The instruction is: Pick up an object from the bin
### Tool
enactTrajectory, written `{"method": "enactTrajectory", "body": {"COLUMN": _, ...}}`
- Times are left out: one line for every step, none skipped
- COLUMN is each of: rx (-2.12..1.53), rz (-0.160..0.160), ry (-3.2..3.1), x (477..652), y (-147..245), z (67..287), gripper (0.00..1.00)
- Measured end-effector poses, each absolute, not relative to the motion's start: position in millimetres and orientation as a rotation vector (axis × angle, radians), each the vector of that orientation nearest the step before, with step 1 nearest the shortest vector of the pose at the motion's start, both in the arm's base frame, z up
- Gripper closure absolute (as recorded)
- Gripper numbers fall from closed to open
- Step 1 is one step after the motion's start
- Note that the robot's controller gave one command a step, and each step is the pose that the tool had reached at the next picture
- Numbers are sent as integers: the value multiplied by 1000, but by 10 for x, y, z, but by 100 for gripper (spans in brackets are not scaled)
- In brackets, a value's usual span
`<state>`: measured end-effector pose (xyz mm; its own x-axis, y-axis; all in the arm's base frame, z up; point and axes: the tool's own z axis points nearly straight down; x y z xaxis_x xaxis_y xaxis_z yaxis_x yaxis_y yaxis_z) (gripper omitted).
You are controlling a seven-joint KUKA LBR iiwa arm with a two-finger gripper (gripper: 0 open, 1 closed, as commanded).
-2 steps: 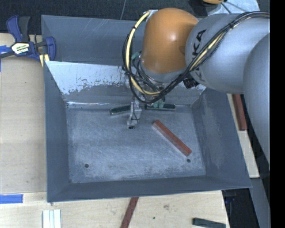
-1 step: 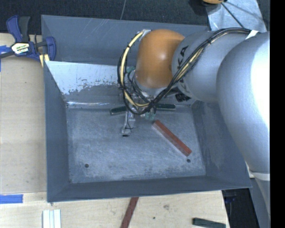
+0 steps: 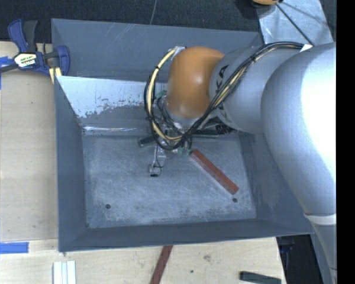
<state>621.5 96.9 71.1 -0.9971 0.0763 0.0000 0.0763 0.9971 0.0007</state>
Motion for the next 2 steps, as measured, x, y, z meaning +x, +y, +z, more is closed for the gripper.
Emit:
{"method": "enactTrajectory", "body": {"rx": 109, "rz": 0, "ry": 3142, "x": 6274, "y": 963, "z": 700, "gripper": 0}}
{"method": "enactTrajectory", "body": {"rx": 118, "rz": 1, "ry": 3140, "x": 6217, "y": 966, "z": 713, "gripper": 0}}
